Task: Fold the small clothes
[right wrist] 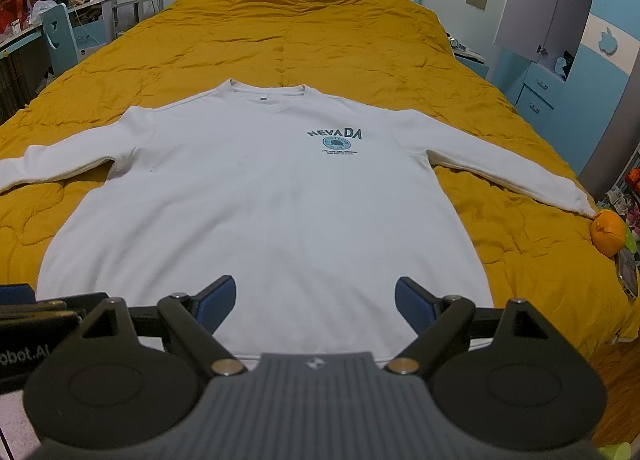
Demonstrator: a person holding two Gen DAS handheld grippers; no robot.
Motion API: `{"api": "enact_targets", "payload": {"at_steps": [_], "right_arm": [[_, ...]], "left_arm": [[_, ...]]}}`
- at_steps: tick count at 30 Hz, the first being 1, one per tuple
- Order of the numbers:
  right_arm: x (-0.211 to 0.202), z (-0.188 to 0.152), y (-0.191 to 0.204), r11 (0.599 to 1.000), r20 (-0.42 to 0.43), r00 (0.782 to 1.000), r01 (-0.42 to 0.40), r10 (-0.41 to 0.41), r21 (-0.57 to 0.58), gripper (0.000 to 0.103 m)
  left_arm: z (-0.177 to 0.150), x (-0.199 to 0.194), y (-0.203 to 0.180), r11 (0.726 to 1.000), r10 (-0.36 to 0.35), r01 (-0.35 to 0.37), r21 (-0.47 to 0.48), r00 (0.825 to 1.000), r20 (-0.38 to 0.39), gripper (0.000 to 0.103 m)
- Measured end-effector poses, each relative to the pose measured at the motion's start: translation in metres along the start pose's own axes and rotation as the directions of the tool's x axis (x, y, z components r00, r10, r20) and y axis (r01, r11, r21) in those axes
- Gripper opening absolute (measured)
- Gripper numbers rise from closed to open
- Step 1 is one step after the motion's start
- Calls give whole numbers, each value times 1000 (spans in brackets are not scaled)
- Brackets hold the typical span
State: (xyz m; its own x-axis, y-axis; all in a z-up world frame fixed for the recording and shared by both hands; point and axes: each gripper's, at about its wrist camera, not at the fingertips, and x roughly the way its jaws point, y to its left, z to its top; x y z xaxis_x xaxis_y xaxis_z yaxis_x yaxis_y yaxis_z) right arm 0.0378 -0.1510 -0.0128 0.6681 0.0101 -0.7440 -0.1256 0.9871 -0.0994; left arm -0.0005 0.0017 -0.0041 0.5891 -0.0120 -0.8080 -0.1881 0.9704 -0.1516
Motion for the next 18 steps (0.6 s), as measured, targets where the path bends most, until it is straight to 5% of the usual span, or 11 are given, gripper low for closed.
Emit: {"api": "enact_targets", "payload": {"at_steps": [18], "right_arm": [[4,0,1,1000,-4,1000,2,-2,-10,83]], "left_arm": [[1,2,2,1000,3,-3,-4,1000,-9,89]]}}
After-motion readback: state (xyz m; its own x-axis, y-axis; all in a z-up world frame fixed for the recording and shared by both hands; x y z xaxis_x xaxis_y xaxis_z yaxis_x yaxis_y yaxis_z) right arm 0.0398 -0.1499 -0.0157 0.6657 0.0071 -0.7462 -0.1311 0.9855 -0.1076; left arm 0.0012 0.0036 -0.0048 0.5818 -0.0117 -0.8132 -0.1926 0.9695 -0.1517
